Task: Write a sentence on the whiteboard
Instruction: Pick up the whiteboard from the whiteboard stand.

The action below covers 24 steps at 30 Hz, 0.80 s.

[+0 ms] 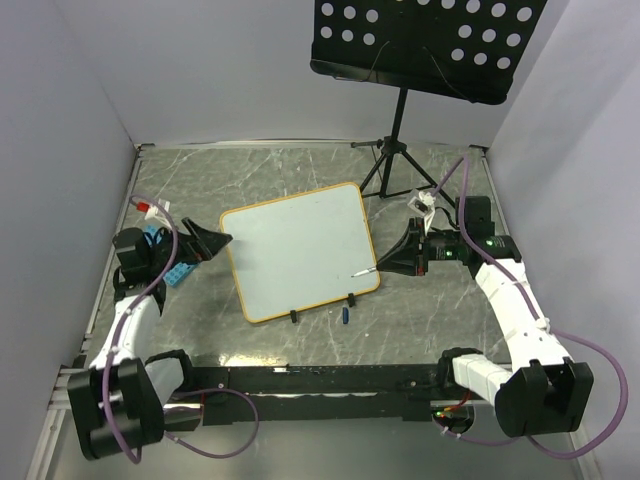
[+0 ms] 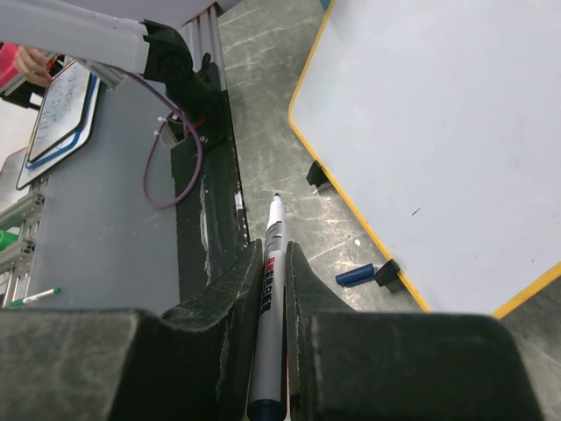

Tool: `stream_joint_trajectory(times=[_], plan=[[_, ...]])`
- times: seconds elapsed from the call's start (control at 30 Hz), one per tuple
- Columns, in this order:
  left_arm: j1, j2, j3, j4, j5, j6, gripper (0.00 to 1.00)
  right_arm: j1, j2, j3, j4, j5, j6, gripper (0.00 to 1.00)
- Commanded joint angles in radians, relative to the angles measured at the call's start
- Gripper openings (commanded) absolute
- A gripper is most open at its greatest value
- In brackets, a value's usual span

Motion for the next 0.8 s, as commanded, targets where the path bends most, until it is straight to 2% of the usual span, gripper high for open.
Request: stream_joint_trajectory(times=[0.0, 0.03, 0.23, 0.27, 0.33, 0.37, 0.4, 0.5, 0.63, 0.77], plan=[[0.006, 0.070, 0.008, 0.133, 0.124, 0.015, 0.99, -0.005, -0.033, -0.001, 0.026, -0.043, -0.015, 0.00], [0.006, 0.094, 0.003, 0.188, 0.144, -0.006, 0.99, -0.005, -0.035, -0.001, 0.027, -0.043, -0.013, 0.00], [0.004, 0.167, -0.018, 0.270, 0.207, -0.029, 0.95, -0.005, -0.045, -0.004, 0.030, -0.044, -0.009, 0.00], [0.004, 0.183, -0.023, 0.332, 0.227, -0.029, 0.88, -0.005, -0.044, -0.003, 0.030, -0.044, -0.012, 0.00], [0.004, 0.248, -0.035, 0.395, 0.282, -0.066, 0.85, -0.005, -0.047, -0.003, 0.030, -0.046, -0.010, 0.00], [0.001, 0.266, -0.041, 0.429, 0.299, -0.080, 0.80, -0.005, -0.049, -0.003, 0.030, -0.046, -0.012, 0.00], [0.001, 0.286, -0.049, 0.516, 0.319, -0.094, 0.79, -0.008, -0.050, -0.004, 0.032, -0.046, -0.010, 0.00], [0.001, 0.342, -0.060, 0.603, 0.330, -0.152, 0.77, -0.005, -0.050, -0.006, 0.035, -0.044, -0.007, 0.00], [-0.013, 0.371, -0.043, 0.626, 0.331, -0.144, 0.75, -0.007, -0.047, -0.006, 0.038, -0.043, -0.005, 0.00], [-0.031, 0.417, -0.019, 0.659, 0.339, -0.155, 0.68, -0.007, -0.046, -0.006, 0.033, -0.038, -0.008, 0.00]])
